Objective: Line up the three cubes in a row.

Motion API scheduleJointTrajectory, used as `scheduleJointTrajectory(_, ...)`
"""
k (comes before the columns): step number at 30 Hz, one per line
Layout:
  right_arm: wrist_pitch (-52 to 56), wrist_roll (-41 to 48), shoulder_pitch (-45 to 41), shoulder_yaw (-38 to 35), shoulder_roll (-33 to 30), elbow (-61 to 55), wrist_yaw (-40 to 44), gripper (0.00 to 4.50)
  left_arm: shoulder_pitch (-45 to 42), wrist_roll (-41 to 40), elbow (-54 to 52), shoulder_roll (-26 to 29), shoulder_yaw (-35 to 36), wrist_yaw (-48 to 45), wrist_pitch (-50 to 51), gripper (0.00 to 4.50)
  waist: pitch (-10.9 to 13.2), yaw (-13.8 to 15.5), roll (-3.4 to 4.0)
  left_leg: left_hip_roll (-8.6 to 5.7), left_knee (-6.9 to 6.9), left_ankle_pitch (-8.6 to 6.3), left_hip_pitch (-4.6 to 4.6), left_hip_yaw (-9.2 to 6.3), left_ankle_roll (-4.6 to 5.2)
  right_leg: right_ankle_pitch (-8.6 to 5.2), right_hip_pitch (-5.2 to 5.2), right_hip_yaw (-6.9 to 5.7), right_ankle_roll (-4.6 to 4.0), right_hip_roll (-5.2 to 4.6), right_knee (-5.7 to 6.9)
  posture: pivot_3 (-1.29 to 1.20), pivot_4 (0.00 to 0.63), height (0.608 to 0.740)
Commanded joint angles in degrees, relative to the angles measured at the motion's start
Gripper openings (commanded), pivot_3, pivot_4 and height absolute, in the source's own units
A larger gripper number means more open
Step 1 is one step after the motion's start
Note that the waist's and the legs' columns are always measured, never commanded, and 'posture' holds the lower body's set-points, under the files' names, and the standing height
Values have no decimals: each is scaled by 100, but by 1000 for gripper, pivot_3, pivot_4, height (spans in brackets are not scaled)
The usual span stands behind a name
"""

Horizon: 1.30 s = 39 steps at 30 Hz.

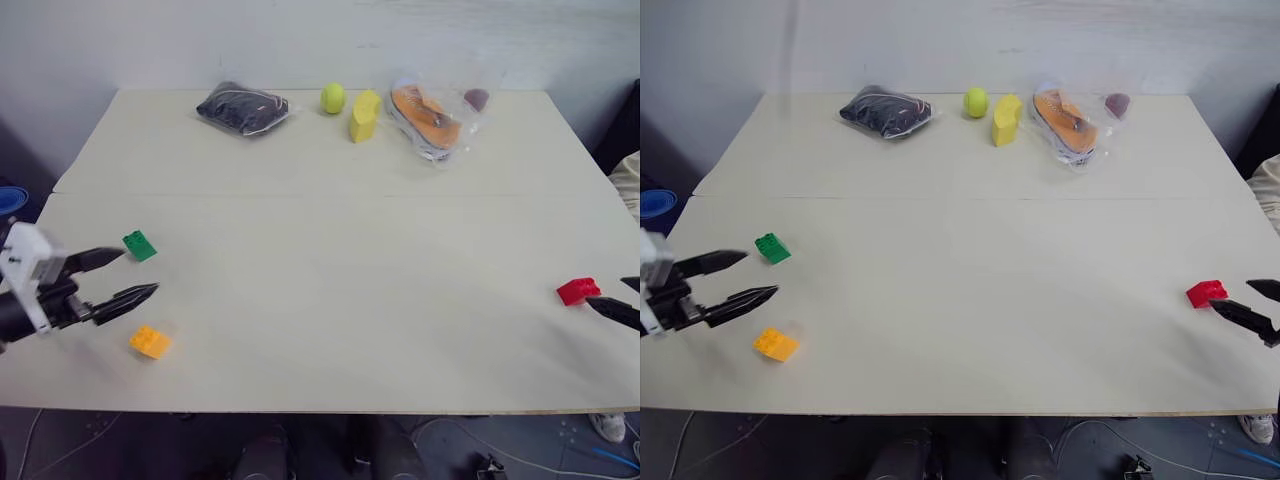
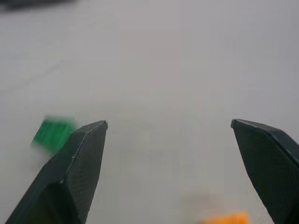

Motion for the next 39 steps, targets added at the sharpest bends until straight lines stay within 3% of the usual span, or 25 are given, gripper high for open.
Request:
scheduleJointTrajectory(1, 23, -185, -563, 218, -172, 603, -251, 4500, -545, -911, -840, 281, -424, -223, 630, 4462, 3, -5, 8, 0, 0, 6, -3, 2, 1, 0, -1, 0, 0, 6, -2, 0, 150, 740)
scheduleJointTrajectory(7, -69, -561, -1694, 833, 4, 1585, -615, 4500, -1682, -1600, -1395, 382, -1144, -87, 1163, 4462, 6, -76, 18, 3, 4, 32, 2, 18, -8, 0, -1, 19, 0, 31, 7, 0, 150, 740)
scheduleJointTrajectory(13, 124, -631, -2263, 1080, 289, 2016, -828, 4500, -2423, -1925, -1537, 388, -1581, -67, 1436, 4462, 6, -129, 18, 8, 4, 39, 5, 15, -18, 0, 0, 28, 0, 48, 11, 0, 150, 740)
scheduleJointTrajectory(28, 432, -306, -1711, 847, 323, 1216, -700, 4500, -2495, -1659, -1481, 392, -1687, -122, 1328, 4462, 6, -88, 18, 7, 10, 43, 0, 8, -18, 0, 2, 32, 0, 54, 9, 0, 150, 740)
scheduleJointTrajectory(38, 156, -600, -1877, 1143, 247, 1506, -441, 4500, -2655, -1541, -1415, 357, -1818, -151, 1247, 4462, 6, -114, 18, 8, 10, 43, 2, 9, -19, 0, 2, 33, 0, 57, 10, 0, 150, 740)
scheduleJointTrajectory(39, 138, -632, -1934, 1177, 260, 1561, -463, 4310, -2668, -1532, -1412, 354, -1831, -147, 1239, 4489, 6, -115, 18, 8, 10, 44, 2, 9, -20, 0, 2, 34, 1, 57, 10, 0, 150, 740)
